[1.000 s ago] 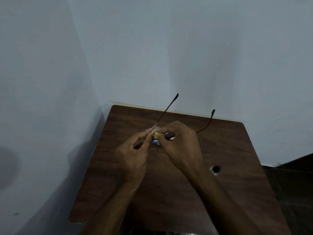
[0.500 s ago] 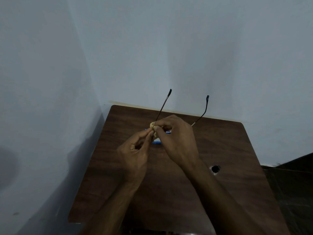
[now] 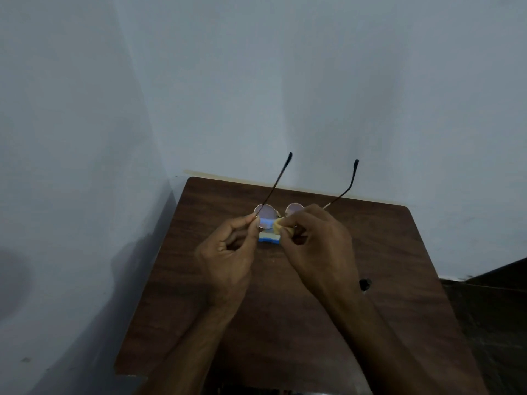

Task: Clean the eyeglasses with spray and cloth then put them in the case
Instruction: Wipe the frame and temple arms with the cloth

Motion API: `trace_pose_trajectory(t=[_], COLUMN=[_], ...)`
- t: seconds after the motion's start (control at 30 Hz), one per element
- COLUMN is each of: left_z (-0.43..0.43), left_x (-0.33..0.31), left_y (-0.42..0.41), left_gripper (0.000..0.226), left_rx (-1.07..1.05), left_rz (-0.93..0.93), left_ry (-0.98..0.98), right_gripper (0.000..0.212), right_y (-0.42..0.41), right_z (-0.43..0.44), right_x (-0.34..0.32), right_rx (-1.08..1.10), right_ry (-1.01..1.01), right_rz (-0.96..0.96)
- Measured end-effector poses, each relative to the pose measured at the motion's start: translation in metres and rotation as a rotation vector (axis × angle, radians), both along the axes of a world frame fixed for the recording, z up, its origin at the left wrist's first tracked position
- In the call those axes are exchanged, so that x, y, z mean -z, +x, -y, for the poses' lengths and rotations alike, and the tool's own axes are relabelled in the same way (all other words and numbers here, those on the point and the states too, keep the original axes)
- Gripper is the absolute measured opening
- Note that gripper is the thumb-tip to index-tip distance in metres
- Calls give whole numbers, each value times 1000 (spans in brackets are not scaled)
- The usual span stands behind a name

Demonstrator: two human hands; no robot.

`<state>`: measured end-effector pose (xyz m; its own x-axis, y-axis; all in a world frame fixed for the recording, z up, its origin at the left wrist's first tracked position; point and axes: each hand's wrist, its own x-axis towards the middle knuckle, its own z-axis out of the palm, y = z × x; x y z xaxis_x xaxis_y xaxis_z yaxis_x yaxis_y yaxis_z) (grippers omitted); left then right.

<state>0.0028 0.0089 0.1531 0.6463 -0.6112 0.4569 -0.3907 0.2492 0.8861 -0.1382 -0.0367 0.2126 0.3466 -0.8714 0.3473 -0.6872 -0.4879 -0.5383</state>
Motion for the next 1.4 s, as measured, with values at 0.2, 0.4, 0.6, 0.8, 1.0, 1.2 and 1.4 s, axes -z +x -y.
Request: trace_pose_trajectory(t=[0.2, 0.4, 0.6, 0.8, 1.0, 1.2, 1.4], left_z=[5, 4, 6, 6, 5, 4, 5], left_x=[-9, -12, -15, -15, -12, -15, -14], left_y=[-4, -3, -3, 0, 4, 5, 9], left_gripper=[27, 25, 25, 26, 27, 23, 23], left_rx=[-4, -6, 14, 10, 24, 53, 48], left_rz=[28, -16, -18, 20, 59, 100, 133], left_ry=[25, -5, -21, -15, -8, -40, -37], right_gripper=[17, 17, 17, 16, 10, 5, 6], right_y=[-2, 2, 4, 1, 2, 1, 2], right_z=[1, 1, 8, 13, 10, 26, 33], right_x=[7, 12, 10, 9, 0, -5, -2], right_rx=[70, 44, 65, 99, 92, 126, 174], right_ry=[-182, -150, -206, -231, -315, -306, -307], right_rz=[4, 23, 59, 71, 160, 43, -43])
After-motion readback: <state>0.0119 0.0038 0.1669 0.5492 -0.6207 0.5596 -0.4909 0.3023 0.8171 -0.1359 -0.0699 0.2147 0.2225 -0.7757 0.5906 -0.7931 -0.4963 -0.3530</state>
